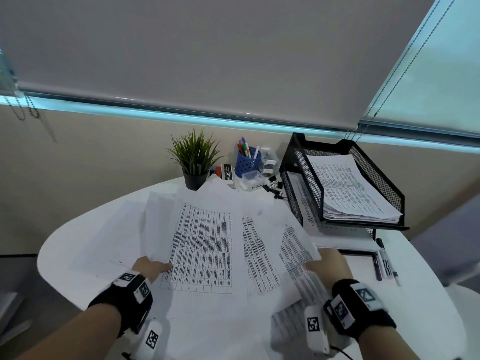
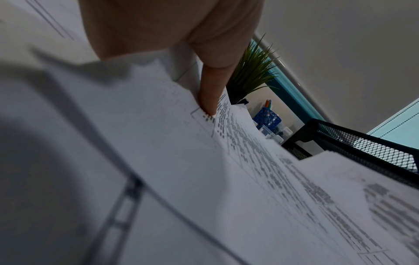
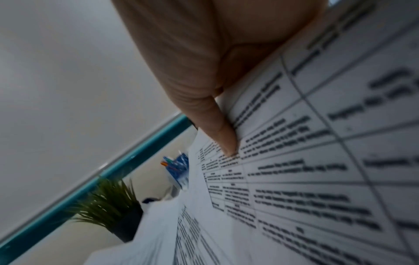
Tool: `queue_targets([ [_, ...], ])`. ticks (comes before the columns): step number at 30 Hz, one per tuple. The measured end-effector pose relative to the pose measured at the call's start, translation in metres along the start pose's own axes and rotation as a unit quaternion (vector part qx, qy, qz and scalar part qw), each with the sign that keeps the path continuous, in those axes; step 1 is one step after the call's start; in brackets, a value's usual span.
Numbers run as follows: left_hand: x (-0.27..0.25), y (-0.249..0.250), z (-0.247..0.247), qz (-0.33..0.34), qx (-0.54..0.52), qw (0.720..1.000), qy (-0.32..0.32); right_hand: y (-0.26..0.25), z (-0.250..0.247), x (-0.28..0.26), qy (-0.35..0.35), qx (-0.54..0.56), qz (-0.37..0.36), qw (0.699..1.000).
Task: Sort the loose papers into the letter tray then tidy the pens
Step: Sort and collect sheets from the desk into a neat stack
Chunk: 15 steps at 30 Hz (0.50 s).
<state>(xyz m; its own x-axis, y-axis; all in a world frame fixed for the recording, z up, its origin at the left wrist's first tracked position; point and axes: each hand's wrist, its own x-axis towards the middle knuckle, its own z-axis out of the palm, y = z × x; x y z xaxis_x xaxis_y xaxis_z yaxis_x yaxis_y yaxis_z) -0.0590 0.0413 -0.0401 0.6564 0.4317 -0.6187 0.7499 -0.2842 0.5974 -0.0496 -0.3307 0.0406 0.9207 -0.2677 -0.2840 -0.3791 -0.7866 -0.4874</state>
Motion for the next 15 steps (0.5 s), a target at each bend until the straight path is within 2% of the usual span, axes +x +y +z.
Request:
queue_targets([
  [9,0.001,0.001,0.004,0.004,-0.003,1.0,-0.02,-0.065,-0.065,-0.03,0.133,-0.079,-0.107,0.982],
  [12,-0.001,0.002,0.007,0.004,-0.016,0.999,-0.028,-0.086,-0.079,-0.041,0.157,-0.06,-0.141,0.976],
  [15,-0.004,0.003,0.01,0.006,-0.031,0.999,-0.04,-0.097,-0.081,-0.042,0.161,0.008,-0.174,0.971],
])
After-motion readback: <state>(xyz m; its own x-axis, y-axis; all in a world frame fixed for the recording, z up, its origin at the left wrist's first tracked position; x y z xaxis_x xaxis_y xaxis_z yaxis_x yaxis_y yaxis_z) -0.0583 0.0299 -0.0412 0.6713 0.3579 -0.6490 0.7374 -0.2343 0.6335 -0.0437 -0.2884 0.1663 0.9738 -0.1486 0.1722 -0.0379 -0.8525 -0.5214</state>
